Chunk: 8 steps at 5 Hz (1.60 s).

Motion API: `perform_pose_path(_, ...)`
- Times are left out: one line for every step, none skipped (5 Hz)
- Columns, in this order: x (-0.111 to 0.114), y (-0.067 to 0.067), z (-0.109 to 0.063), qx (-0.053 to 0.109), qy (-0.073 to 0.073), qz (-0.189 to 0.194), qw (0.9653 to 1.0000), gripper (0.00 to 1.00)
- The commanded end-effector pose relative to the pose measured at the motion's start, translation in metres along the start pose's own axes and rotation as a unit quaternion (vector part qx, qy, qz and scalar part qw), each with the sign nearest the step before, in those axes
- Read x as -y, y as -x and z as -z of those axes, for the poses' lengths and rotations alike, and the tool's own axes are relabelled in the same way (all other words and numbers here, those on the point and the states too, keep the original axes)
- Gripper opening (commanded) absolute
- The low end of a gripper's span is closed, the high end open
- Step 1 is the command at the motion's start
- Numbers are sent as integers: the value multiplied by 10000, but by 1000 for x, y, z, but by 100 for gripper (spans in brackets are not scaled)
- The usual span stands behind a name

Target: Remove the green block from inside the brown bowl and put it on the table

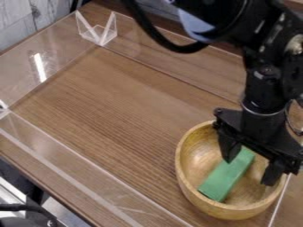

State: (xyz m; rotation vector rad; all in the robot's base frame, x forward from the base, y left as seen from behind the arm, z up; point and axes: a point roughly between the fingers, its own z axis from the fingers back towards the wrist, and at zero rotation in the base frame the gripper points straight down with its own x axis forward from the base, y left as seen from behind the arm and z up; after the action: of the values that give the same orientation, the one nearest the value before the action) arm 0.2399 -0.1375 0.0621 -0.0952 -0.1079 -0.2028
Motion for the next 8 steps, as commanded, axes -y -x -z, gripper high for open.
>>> perform_pose_path(2,-6,-7,243,60,36,9997,100)
perform_pose_path(1,-5,-2,225,56,40,9997,100)
perform_pose_path(0,-4,3,207,54,43,9998,100)
perform_pose_path(-1,-3,6,194,49,55,9998,0)
perform_pose_path(-2,-4,4,164,22,69,9998,0)
perform_pose_path(-3,-5,-3,133,-35,77,9999,0)
perform_pose_path(-5,-8,-14,122,-100,61,9999,0)
perform_pose_path(-10,-13,-31,159,-168,23,9997,0)
